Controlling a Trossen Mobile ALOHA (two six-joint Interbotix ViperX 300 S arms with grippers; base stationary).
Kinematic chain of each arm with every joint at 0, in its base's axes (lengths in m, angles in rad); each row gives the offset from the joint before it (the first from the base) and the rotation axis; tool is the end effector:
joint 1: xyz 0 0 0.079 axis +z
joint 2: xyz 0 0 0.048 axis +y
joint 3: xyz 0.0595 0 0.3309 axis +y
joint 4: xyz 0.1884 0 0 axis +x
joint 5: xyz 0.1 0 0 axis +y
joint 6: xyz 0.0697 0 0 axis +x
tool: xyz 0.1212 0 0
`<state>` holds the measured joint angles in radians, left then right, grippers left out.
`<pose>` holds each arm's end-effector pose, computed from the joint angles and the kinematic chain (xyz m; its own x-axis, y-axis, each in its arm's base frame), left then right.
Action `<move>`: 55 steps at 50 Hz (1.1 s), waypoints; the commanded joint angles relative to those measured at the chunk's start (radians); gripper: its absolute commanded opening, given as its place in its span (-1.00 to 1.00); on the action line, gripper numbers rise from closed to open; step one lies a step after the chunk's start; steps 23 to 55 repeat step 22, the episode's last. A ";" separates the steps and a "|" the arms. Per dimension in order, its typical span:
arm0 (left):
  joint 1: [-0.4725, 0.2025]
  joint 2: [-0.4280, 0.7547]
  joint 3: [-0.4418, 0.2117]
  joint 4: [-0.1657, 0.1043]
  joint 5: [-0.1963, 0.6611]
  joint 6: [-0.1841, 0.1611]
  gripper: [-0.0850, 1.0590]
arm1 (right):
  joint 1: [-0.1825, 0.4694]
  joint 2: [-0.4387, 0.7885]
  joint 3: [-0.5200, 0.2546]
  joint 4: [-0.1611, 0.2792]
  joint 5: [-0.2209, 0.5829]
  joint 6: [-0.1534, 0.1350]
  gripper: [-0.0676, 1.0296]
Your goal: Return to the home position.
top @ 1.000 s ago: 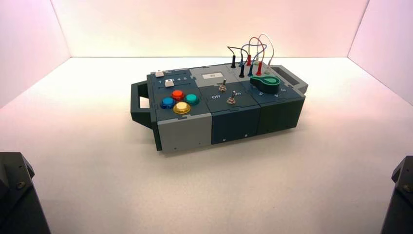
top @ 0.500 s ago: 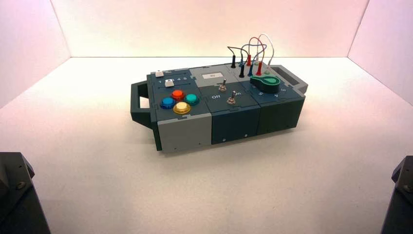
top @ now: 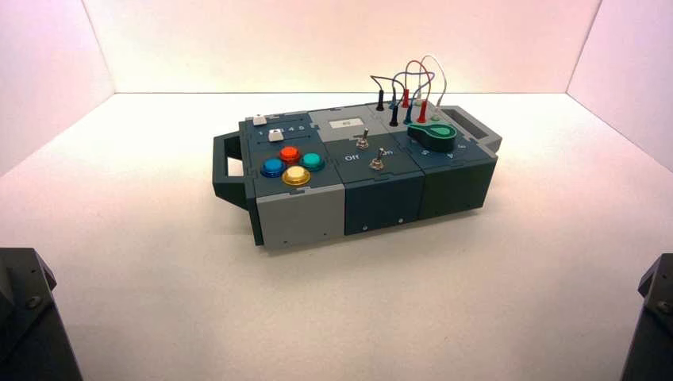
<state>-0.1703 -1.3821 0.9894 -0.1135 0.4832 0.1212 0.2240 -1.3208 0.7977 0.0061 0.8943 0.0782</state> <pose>0.1387 -0.0340 0.3412 0.9715 -0.2205 -0.0876 0.2226 0.9748 0.0159 0.1186 0.0279 0.3413 0.9075 0.2116 -0.3627 -0.1967 0.9773 0.0781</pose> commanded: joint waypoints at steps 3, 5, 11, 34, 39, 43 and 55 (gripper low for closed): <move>0.002 0.005 -0.025 0.000 -0.005 0.000 -0.90 | -0.003 0.012 -0.014 -0.002 -0.006 0.003 -0.92; 0.003 0.005 -0.025 0.000 -0.005 0.000 -0.90 | -0.003 0.011 -0.017 -0.002 -0.008 0.003 -0.92; 0.002 0.000 -0.020 -0.002 -0.003 0.000 -0.90 | -0.002 0.012 -0.023 -0.002 -0.009 0.003 -0.92; 0.002 -0.023 -0.009 -0.002 0.006 -0.002 -0.90 | -0.003 0.009 -0.012 -0.003 -0.011 -0.002 -0.92; 0.002 -0.023 -0.009 -0.002 0.006 -0.002 -0.90 | -0.003 0.009 -0.012 -0.003 -0.011 -0.002 -0.92; 0.002 -0.023 -0.009 -0.002 0.006 -0.002 -0.90 | -0.003 0.009 -0.012 -0.003 -0.011 -0.002 -0.92; 0.002 -0.023 -0.009 -0.002 0.006 -0.002 -0.90 | -0.003 0.009 -0.012 -0.003 -0.011 -0.002 -0.92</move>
